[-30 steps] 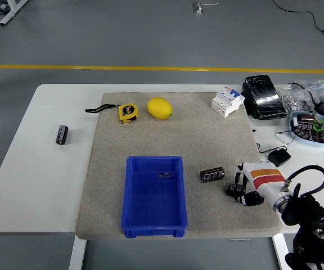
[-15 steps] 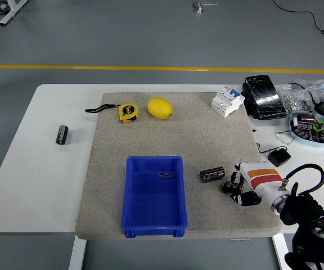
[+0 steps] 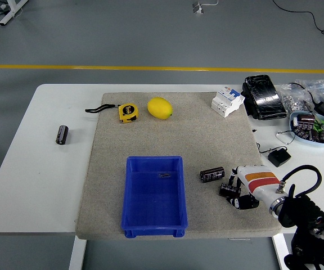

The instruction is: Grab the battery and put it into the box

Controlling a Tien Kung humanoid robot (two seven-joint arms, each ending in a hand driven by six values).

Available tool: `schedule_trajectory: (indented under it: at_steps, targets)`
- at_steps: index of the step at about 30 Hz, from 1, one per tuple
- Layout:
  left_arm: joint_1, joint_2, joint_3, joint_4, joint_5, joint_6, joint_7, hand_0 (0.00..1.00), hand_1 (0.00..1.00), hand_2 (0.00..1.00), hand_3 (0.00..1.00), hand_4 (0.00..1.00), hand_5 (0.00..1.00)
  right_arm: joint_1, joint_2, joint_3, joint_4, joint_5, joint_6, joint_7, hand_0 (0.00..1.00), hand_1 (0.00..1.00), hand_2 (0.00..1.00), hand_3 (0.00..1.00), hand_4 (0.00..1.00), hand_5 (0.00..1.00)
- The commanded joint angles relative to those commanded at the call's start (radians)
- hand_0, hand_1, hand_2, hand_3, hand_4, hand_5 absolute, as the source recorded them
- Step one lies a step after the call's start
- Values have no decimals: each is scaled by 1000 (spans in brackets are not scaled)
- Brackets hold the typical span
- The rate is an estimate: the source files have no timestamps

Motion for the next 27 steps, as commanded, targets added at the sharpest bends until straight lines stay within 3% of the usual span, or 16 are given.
schedule_trajectory:
  at_steps: [16, 27]
  targets:
    - [-9, 0, 3, 1, -3, 3, 0, 707, 683, 723, 628, 652, 658, 14, 7, -6, -10, 0, -19, 2, 104, 236, 438, 477, 880, 256]
    - [-9, 0, 2, 1, 0, 4, 1, 710, 683, 723, 628, 653, 658, 23, 17, -15, -14, 0, -18, 0, 115, 247, 452, 495, 861, 290]
